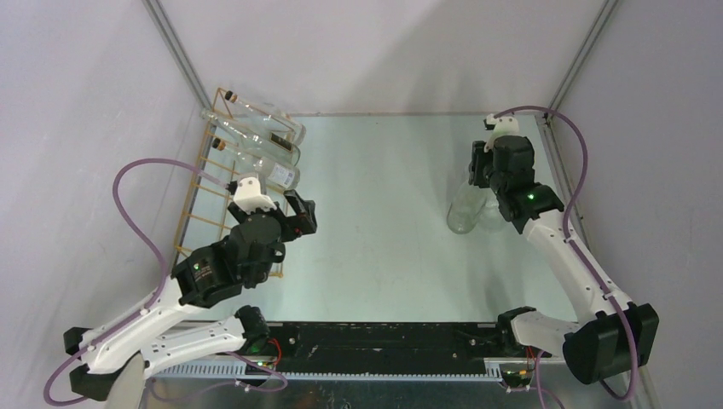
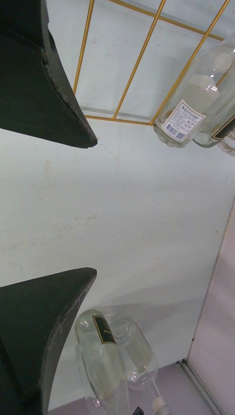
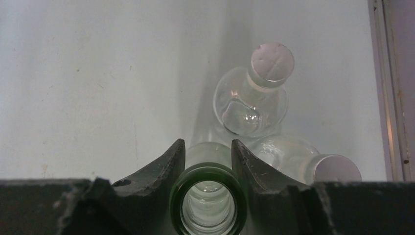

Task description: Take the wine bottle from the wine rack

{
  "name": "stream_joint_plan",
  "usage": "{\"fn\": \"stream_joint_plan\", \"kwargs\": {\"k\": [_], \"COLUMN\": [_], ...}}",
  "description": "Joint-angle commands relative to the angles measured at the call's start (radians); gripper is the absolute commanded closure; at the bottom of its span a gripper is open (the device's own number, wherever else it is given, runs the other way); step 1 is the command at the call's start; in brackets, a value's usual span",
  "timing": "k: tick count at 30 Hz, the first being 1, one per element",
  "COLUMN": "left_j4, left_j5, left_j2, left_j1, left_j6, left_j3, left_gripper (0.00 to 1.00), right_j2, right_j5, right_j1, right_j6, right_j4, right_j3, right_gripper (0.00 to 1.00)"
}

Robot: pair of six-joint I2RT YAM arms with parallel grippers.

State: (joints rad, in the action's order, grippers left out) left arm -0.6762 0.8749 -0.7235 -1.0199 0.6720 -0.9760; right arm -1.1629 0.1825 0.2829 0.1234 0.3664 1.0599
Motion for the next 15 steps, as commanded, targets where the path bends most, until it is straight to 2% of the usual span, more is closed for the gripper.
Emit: {"fn": "stream_joint_plan", "kwargs": {"k": [1, 5, 9, 12, 15], "left_j4": [-0.005, -0.007, -0.005, -0.005, -0.008], "left_j5": [-0.007, -0.008, -0.007, -0.007, -0.011], "left_j2": [0.005, 0.006, 0.012, 0.013, 0.008], "left_j1": [0.011, 0.012, 0.014, 0.018, 0.021], "left_j6": [-0.004, -0.001, 0.003, 0.003, 0.005], "left_j3": [-0.002, 0.001, 0.013, 0.015, 0.007], "left_gripper": [0.0, 0.0, 0.0, 0.0, 0.0], "right_j2": [0.01, 0.002, -0.002, -0.003, 0.006], "right_j5": [0.019, 0.031, 0.019, 0.001, -0.022], "right_j1": [-0.025, -0.029, -0.031, -0.031, -0.031], "right_j6": [0.018, 0.016, 0.022, 0.024, 0.031], "right_j4": [-0.128, -0.131, -0.116, -0.109, -0.103], "right_j3": [0.095, 0.095, 0.094, 0.095, 0.095], "right_gripper": [1.0, 0.98, 0.86, 0.7, 0.62]}}
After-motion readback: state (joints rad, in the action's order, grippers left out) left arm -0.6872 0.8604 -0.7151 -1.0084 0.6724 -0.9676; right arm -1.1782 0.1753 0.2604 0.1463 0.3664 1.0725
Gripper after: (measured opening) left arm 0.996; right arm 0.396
